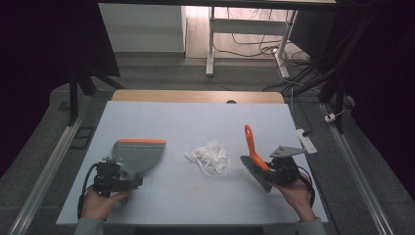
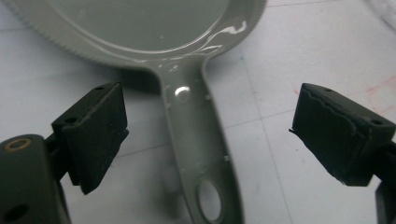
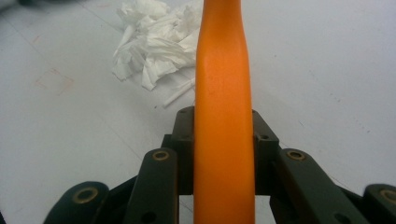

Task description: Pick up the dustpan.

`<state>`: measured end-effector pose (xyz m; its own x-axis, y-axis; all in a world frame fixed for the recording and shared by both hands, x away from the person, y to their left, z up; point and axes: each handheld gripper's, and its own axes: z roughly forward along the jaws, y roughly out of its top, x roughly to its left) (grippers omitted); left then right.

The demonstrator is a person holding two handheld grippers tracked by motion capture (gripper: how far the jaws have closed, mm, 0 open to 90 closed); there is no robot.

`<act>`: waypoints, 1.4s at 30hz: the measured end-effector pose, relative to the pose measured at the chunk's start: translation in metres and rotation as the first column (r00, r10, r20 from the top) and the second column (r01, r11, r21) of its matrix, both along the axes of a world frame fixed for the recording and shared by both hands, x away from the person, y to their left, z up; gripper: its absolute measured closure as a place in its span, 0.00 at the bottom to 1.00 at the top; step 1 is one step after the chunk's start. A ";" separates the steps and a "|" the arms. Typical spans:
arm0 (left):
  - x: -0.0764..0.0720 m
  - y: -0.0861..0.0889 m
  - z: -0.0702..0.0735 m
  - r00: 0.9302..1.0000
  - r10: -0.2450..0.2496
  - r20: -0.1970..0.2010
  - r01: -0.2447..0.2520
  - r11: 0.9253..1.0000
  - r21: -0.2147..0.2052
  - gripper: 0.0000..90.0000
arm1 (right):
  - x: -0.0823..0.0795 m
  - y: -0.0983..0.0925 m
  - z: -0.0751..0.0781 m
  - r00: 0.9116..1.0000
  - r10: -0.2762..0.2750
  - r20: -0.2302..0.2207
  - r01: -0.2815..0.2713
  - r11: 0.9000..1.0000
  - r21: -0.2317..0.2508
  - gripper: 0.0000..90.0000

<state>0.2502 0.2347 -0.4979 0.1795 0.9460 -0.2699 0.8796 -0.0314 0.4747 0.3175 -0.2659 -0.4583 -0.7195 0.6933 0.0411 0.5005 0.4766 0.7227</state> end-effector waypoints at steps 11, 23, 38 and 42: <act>0.002 -0.002 -0.013 0.999 0.034 -0.034 -0.033 0.999 0.005 0.12 | 0.000 0.001 0.000 1.000 -0.002 0.001 0.002 1.000 -0.003 0.78; 0.013 -0.001 -0.023 0.998 0.057 -0.039 -0.058 0.998 -0.015 0.24 | -0.001 0.001 0.000 1.000 -0.004 0.010 0.004 1.000 -0.011 0.78; 0.022 0.001 -0.027 0.996 0.087 -0.027 -0.087 0.996 -0.029 0.46 | 0.000 0.001 -0.001 1.000 -0.008 0.012 0.008 1.000 -0.015 0.78; 0.023 0.001 -0.028 0.996 0.087 -0.021 -0.088 0.995 -0.036 0.52 | 0.000 0.001 -0.001 1.000 -0.009 0.013 0.009 1.000 -0.017 0.78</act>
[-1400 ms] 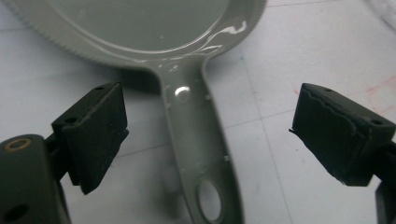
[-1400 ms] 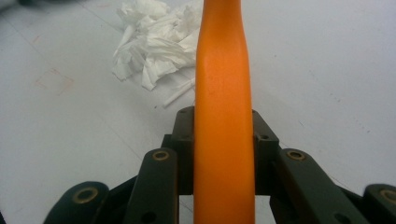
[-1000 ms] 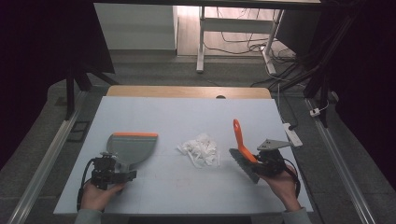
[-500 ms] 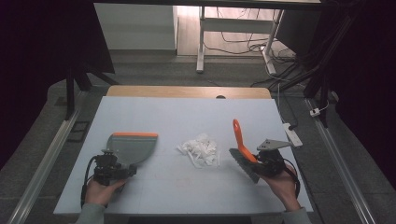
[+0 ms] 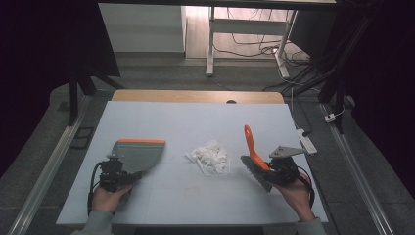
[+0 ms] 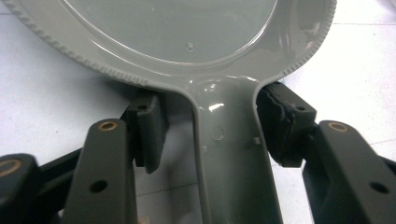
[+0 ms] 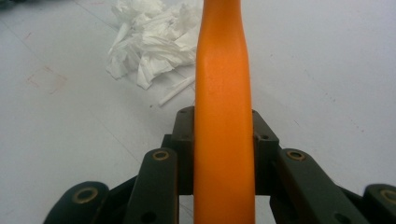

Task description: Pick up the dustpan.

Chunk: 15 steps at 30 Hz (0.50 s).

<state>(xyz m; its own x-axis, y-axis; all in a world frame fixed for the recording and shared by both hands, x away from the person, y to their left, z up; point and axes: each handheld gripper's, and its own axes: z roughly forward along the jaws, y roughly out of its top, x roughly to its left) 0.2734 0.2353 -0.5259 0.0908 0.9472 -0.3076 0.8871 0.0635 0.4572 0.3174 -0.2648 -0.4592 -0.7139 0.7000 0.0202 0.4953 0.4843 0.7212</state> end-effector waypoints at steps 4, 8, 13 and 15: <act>0.000 0.001 0.000 1.000 -0.003 0.001 0.003 1.000 -0.005 0.62 | 0.000 0.000 0.000 1.000 -0.002 0.001 0.002 1.000 -0.001 0.78; 0.000 0.001 -0.001 1.000 0.003 0.007 -0.003 1.000 -0.024 0.67 | 0.000 0.000 0.000 1.000 -0.003 -0.001 0.003 1.000 -0.003 0.78; -0.001 0.003 -0.002 1.000 0.010 0.011 -0.009 1.000 -0.030 0.68 | 0.000 0.000 0.000 1.000 -0.004 0.001 0.004 1.000 -0.003 0.78; -0.001 0.003 -0.002 1.000 0.011 0.015 -0.011 0.999 -0.032 0.68 | 0.000 0.000 0.000 1.000 -0.004 0.003 0.004 1.000 -0.003 0.78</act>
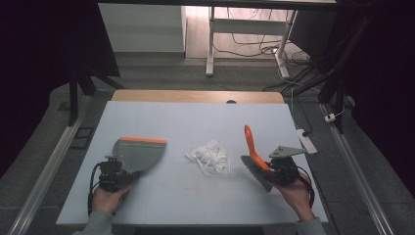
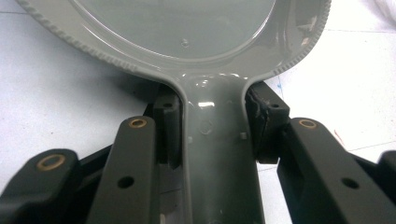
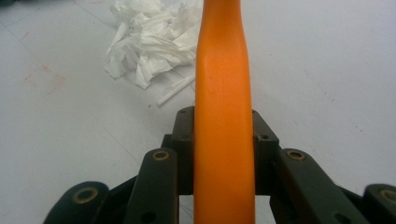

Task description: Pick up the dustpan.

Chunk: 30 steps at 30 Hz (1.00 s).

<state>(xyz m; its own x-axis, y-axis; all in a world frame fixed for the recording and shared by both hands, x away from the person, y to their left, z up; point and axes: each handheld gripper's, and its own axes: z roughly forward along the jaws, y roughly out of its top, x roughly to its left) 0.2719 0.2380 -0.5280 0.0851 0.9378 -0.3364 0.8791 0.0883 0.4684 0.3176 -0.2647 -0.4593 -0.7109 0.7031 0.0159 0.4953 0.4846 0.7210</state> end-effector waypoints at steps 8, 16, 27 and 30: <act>-0.001 0.002 0.001 1.000 -0.019 0.023 0.019 1.000 0.008 0.68 | 0.000 0.000 0.001 1.000 -0.001 0.007 0.001 1.000 -0.004 0.78; -0.002 0.003 0.004 0.995 -0.071 0.065 0.071 0.997 -0.003 0.68 | -0.002 0.003 0.004 1.000 0.003 0.019 -0.003 1.000 0.008 0.78; -0.001 0.016 0.011 0.976 -0.140 0.169 0.148 0.989 -0.031 0.68 | -0.002 0.004 0.003 0.999 -0.006 0.034 0.006 1.000 -0.004 0.78; 0.000 0.018 0.014 0.968 -0.155 0.197 0.165 0.986 -0.035 0.68 | -0.001 0.003 0.004 0.999 -0.009 0.035 0.008 1.000 0.004 0.78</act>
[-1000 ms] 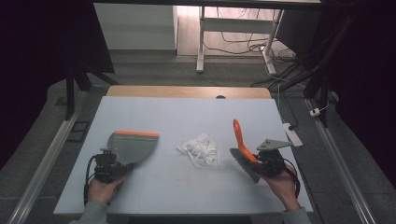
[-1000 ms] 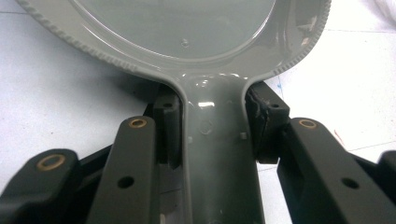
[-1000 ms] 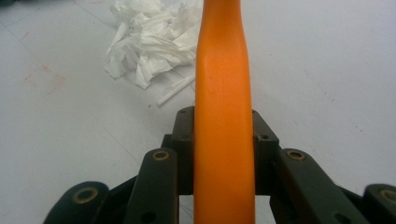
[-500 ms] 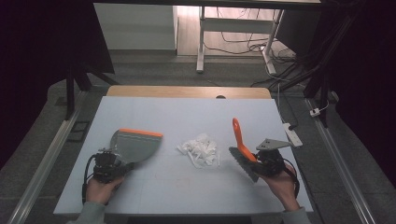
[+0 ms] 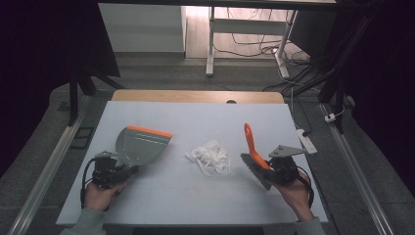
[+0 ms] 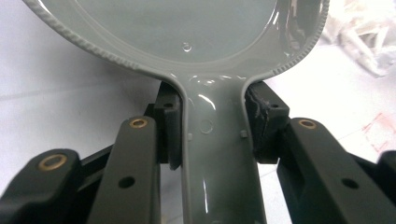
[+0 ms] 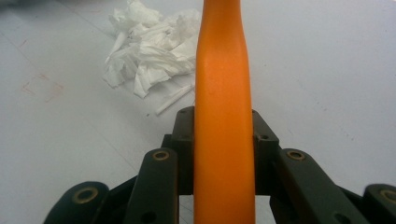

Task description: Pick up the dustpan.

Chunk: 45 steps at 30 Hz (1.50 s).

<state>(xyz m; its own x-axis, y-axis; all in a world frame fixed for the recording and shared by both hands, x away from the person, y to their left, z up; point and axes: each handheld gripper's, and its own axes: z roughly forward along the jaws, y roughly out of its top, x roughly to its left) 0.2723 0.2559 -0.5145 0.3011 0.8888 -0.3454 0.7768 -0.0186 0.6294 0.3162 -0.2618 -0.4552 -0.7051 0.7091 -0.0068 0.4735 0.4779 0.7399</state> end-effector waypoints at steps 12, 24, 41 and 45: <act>-0.005 0.005 0.006 0.994 -0.077 0.081 0.078 0.997 -0.014 0.68 | 0.000 -0.003 0.003 1.000 -0.008 0.010 0.008 1.000 0.015 0.78; -0.014 0.010 0.015 0.975 -0.164 0.150 0.165 0.986 0.006 0.68 | 0.001 0.000 0.002 1.000 0.005 0.014 -0.005 1.000 0.017 0.78; -0.021 0.009 0.022 0.931 -0.318 0.177 0.313 0.948 0.059 0.68 | 0.001 0.000 0.003 1.000 0.002 0.021 -0.002 1.000 0.022 0.78; -0.024 0.010 0.025 0.912 -0.364 0.189 0.360 0.931 0.059 0.68 | 0.001 0.000 0.003 1.000 0.001 0.021 -0.002 1.000 0.021 0.78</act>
